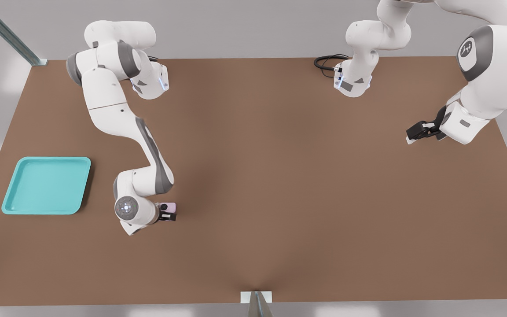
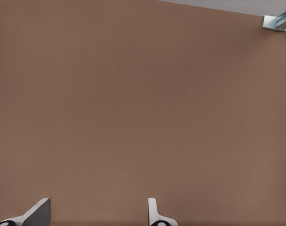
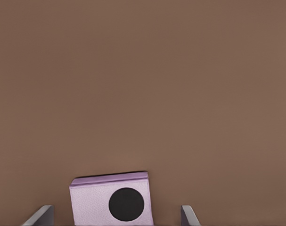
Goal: Keep left arm still and place phone on the tray with right arm
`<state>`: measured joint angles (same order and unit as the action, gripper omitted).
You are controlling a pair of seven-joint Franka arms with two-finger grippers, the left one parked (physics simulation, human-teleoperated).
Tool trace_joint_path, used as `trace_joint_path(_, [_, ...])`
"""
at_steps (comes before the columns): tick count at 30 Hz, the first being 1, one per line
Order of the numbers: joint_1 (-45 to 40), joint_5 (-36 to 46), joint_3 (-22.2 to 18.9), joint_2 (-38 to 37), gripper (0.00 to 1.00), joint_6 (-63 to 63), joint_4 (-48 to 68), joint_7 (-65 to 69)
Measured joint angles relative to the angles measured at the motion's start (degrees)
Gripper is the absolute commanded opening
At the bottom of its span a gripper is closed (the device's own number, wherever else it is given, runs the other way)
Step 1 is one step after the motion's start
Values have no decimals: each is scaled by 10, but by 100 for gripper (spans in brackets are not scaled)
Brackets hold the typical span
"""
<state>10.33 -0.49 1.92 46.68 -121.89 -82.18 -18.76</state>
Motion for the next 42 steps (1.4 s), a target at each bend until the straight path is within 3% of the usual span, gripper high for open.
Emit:
trace_joint_path(21, [7, -29, 7, 0, 100, -49, -65, -23])
trace_joint_path(25, [7, -30, 8, 0, 95, -51, -69, -24])
trace_joint_path(31, [7, -28, 8, 0, 76, -52, -70, -22])
trace_joint_path(42, [-8, -25, 8, -34, 75, -48, -69, -10])
